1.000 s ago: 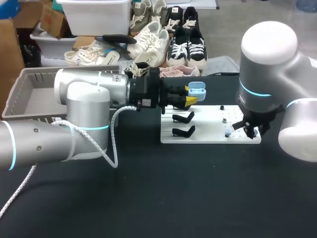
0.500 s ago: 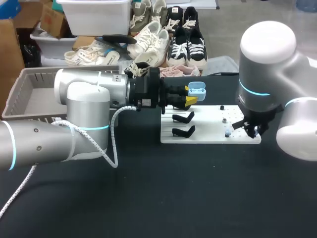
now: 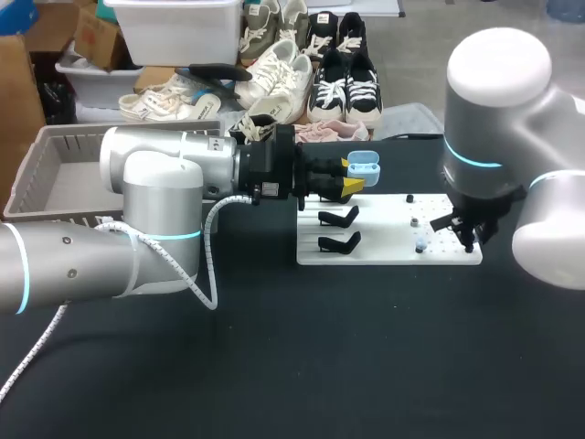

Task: Pick up each earbud case from the left stands, insert the matching earbuds, close the lid, and place the case in the box.

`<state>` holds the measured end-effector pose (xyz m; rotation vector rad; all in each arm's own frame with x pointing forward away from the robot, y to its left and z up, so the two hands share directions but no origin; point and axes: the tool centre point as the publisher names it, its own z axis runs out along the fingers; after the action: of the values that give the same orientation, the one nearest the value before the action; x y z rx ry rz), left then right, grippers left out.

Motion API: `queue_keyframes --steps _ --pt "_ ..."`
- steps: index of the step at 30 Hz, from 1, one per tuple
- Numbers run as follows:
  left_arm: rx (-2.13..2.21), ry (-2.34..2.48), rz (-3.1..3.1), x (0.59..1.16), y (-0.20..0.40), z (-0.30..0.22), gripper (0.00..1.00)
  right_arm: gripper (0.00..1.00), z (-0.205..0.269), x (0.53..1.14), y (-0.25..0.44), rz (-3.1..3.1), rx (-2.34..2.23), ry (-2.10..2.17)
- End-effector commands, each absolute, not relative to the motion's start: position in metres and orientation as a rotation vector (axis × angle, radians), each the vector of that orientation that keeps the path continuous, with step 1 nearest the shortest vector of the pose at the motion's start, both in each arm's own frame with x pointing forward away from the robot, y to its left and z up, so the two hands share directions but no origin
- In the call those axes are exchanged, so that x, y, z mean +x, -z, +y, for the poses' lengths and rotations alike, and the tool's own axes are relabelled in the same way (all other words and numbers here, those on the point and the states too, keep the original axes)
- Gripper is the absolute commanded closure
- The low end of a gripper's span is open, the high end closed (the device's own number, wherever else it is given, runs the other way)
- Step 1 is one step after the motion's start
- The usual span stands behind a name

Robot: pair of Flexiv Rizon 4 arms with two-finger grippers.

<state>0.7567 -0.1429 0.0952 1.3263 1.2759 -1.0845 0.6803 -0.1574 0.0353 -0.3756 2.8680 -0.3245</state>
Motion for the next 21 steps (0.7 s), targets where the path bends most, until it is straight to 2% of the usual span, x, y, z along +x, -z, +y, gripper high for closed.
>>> queue_keyframes --steps 1,21 --pt "1.323 1.082 1.275 0.756 -0.095 -0.143 1.0 1.0 -0.161 0.662 -0.055 2.842 -0.386 0.315" --pt "1.323 1.082 1.275 0.756 -0.095 -0.143 1.0 1.0 -0.161 0.655 -0.07 2.831 -0.44 0.266"
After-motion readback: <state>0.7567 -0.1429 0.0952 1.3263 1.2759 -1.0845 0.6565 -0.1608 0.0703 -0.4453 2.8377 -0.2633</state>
